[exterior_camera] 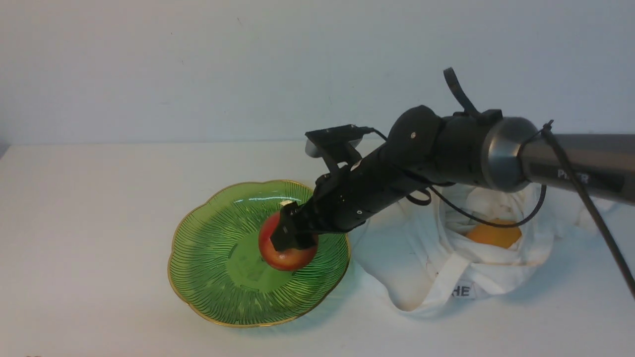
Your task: Take the fruit out of the cloth bag on the white table and place them on a plate.
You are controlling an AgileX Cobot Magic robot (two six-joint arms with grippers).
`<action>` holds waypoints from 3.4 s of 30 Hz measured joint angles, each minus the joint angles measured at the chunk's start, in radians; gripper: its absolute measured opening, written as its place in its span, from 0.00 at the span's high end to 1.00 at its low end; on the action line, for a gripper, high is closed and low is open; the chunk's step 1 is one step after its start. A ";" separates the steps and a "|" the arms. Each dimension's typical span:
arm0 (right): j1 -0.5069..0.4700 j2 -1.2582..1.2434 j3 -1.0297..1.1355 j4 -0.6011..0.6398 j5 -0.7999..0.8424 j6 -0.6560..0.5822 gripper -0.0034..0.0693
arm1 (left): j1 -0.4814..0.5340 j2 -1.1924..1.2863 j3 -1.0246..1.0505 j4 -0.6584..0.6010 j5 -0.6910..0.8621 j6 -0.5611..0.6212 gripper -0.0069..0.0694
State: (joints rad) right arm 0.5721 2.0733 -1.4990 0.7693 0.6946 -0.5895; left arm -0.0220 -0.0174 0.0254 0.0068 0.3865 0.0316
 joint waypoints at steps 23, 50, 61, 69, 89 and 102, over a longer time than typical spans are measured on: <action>0.001 -0.192 -0.294 -0.538 0.363 0.439 0.63 | 0.000 0.000 0.000 0.000 0.000 0.000 0.92; 0.002 -1.410 0.594 -0.769 -0.077 0.698 0.97 | 0.000 0.000 0.000 0.000 0.000 0.000 0.92; 0.002 -1.492 0.711 -0.649 -0.167 0.712 0.97 | 0.000 0.000 0.000 0.000 0.000 0.000 0.92; 0.002 -1.492 0.711 -0.727 -0.193 0.696 0.97 | 0.000 0.000 0.000 0.000 0.000 0.000 0.92; -0.531 -1.889 1.357 -0.941 -0.351 0.667 0.97 | 0.000 0.000 0.000 0.000 0.000 0.000 0.92; -0.611 -2.081 1.520 -0.921 -0.308 0.736 0.97 | 0.000 0.000 0.000 0.000 0.000 0.000 0.92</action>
State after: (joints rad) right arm -0.0393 -0.0077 0.0211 -0.1518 0.3865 0.1461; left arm -0.0220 -0.0174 0.0254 0.0068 0.3864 0.0316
